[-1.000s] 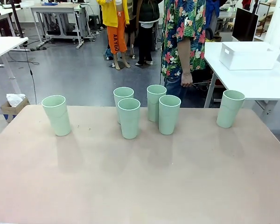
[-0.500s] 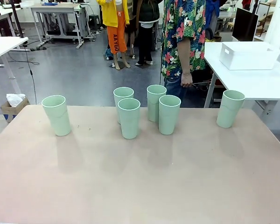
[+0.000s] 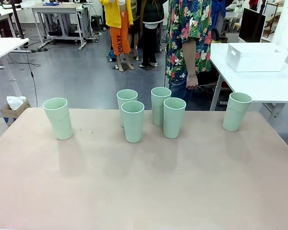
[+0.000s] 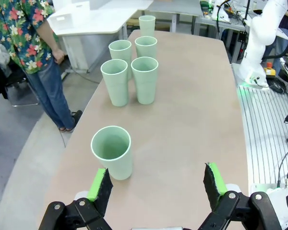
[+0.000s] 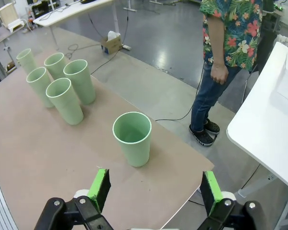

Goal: Stack the cups and store them in the basket.
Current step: Pick up two Reusable plastic cups , one in each hand.

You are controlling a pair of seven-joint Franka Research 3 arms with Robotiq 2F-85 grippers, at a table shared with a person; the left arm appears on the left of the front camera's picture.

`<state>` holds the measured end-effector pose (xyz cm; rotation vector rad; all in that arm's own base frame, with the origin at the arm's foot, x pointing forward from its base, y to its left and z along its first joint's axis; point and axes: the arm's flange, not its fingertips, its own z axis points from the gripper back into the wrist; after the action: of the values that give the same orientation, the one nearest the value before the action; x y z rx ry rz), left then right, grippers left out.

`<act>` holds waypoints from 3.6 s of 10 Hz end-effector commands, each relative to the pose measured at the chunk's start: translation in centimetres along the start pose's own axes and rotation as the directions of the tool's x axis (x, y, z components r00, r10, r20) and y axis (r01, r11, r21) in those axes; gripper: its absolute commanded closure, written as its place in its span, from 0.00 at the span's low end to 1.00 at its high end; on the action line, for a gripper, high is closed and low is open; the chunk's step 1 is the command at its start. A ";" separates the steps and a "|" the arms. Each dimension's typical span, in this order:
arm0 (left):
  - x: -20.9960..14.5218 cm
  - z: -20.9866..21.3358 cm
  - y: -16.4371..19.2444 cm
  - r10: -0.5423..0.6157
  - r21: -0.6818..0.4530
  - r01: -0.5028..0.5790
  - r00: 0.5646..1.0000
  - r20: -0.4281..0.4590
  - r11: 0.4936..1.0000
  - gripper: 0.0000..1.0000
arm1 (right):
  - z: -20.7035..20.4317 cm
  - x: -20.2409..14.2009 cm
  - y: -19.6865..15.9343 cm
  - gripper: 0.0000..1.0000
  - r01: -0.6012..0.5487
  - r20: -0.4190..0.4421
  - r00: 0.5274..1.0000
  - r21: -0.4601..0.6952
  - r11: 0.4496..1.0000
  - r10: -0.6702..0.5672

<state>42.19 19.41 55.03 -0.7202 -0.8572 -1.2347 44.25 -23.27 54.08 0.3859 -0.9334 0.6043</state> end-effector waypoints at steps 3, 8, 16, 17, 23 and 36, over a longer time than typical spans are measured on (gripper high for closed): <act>0.1 0.1 -0.1 -0.003 0.000 0.003 1.000 0.006 1.000 0.00 | -0.2 -0.1 -0.1 0.00 -0.012 0.023 1.000 0.005 1.000 0.012; 0.1 0.1 -0.1 -0.003 0.000 0.003 1.000 0.006 1.000 0.00 | -0.2 -0.1 -0.1 0.00 -0.012 0.023 1.000 0.005 1.000 0.012; 0.1 0.1 -0.1 -0.003 0.000 0.003 1.000 0.006 1.000 0.00 | -0.2 -0.1 -0.1 0.00 -0.012 0.023 1.000 0.005 1.000 0.012; 0.1 0.1 -0.1 -0.003 0.000 0.003 1.000 0.006 1.000 0.00 | -0.2 -0.1 -0.1 0.00 -0.012 0.023 1.000 0.005 1.000 0.012; 0.1 0.1 -0.1 -0.003 0.000 0.003 1.000 0.006 1.000 0.00 | -0.2 -0.1 -0.1 0.00 -0.012 0.023 1.000 0.005 1.000 0.012; 0.1 0.1 -0.1 -0.003 0.000 0.003 1.000 0.006 1.000 0.00 | -0.2 -0.1 -0.1 0.00 -0.012 0.023 1.000 0.005 1.000 0.012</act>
<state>42.19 19.42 55.03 -0.7202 -0.8572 -1.2346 44.22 -23.29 54.07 0.3870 -0.9326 0.6042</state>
